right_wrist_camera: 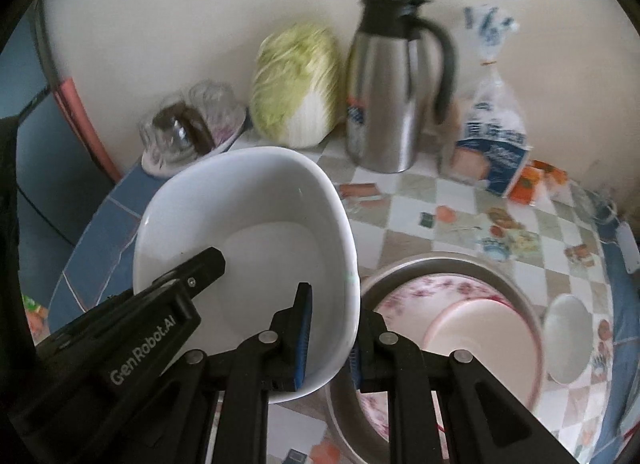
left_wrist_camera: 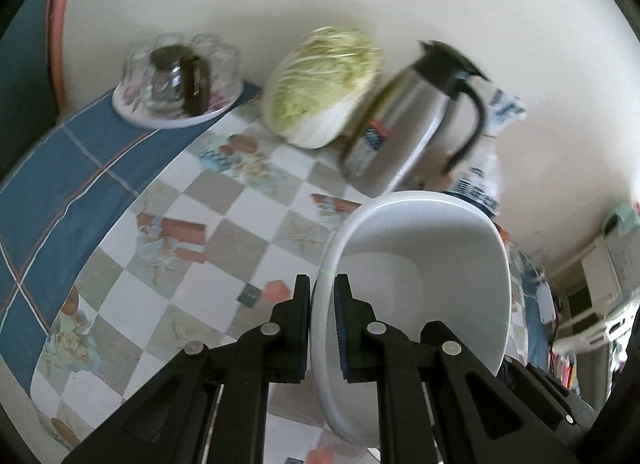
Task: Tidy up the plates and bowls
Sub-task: 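Lift the white square bowl and carry it over the basin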
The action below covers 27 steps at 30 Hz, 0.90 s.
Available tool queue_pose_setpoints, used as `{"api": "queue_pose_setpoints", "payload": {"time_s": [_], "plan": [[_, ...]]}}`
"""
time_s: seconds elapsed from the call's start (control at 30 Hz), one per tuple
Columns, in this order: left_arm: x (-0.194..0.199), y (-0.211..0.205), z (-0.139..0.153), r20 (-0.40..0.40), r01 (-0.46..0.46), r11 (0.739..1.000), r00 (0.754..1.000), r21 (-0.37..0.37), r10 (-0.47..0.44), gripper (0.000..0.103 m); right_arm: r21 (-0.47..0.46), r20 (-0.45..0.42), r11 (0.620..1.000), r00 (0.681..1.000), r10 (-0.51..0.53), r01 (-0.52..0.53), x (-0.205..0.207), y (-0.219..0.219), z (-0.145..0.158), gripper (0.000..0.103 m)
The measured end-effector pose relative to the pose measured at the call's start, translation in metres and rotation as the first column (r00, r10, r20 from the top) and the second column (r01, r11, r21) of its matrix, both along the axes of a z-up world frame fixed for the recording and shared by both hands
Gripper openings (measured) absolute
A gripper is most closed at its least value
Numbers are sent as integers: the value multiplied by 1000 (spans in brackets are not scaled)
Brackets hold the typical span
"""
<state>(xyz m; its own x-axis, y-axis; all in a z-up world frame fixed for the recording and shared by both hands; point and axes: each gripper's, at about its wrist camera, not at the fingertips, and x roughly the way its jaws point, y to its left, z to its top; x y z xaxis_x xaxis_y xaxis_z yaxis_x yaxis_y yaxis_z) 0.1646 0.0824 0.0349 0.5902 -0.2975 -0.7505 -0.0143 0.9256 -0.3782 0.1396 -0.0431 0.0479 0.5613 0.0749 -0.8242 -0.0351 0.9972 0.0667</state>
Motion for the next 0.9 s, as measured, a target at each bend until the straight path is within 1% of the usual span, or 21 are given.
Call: {"api": "queue_pose_setpoints", "payload": {"time_s": [0.17,0.27,0.4,0.53,0.77,0.9], "plan": [[-20,-28,11,29,59,998,998,35,-60,12,35,44,998,997,-62,61,-24,-31,11,18],[-30,-46,13,35,103,992,994,74,-106,12,67,48,993,994,-99,95,-38,-49,10,18],[-39,-66,15,41,145,984,988,103,-150,12,104,50,986,989,-139,133,-54,-73,9,18],[-45,-82,22,59,156,977,984,145,-166,12,134,58,980,986,-153,144,-63,-89,11,18],[-52,-99,29,78,149,974,983,169,-164,12,176,59,972,984,-168,155,-69,-109,14,18],[-53,-109,26,68,155,973,983,169,-169,12,185,53,970,984,-171,159,-71,-119,12,18]]}}
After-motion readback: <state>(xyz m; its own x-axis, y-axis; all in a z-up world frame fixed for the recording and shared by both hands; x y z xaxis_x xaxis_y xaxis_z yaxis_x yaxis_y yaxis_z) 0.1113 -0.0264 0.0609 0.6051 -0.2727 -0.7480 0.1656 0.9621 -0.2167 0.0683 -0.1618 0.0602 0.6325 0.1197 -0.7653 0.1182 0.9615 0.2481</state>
